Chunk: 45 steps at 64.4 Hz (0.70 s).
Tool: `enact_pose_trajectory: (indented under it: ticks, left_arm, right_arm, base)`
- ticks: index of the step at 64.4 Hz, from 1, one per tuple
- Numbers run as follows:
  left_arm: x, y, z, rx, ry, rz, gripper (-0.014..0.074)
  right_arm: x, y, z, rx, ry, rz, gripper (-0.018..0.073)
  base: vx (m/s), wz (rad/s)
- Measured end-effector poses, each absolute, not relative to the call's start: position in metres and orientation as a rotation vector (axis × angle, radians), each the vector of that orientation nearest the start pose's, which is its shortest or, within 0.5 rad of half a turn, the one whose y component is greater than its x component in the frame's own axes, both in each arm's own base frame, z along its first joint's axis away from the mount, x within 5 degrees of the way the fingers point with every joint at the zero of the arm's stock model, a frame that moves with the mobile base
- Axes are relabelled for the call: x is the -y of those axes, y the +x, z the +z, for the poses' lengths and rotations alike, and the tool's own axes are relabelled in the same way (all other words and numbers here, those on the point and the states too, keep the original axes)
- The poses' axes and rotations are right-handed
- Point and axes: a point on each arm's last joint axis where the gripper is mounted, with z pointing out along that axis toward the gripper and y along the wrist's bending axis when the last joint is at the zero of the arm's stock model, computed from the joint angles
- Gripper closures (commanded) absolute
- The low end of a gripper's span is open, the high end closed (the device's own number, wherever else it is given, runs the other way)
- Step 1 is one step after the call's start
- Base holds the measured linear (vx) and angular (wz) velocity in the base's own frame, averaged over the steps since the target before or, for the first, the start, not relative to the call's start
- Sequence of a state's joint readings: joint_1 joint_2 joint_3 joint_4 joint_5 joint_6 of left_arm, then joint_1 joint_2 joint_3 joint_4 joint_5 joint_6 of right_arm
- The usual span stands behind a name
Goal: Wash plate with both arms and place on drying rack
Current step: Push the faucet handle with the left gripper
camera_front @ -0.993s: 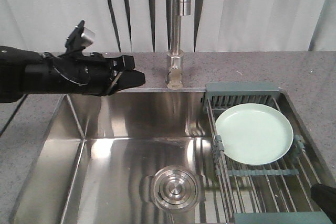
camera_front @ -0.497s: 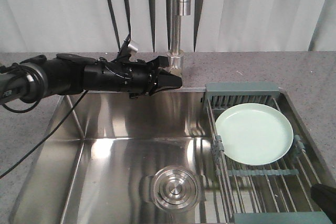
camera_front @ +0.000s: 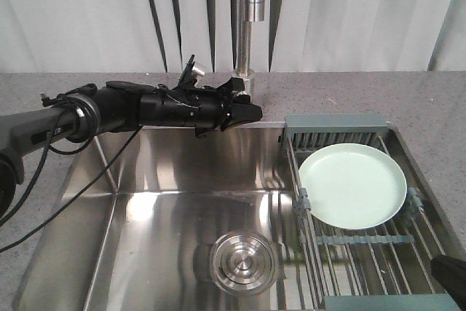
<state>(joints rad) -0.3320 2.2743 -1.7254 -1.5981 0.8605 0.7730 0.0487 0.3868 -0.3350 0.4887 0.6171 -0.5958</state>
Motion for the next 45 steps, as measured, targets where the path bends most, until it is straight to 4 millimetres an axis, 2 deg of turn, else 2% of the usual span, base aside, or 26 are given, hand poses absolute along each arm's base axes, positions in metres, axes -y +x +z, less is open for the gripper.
enact_pose_trajectory:
  ticks: [25,45]
  left_arm:
    - [0.234,0.460,0.217,-2.138,0.122,-1.533,0.0603]
    - [0.231,0.461,0.220,-2.131,0.133,-1.550,0.0603]
  right_arm:
    - [-0.029,0.077,0.252,-2.039,-0.408,0.204,0.0568]
    - [-0.028,0.077,0.252,-2.037,-0.406,0.202,0.0568]
  base:
    - [0.00,0.00]
    - [0.00,0.00]
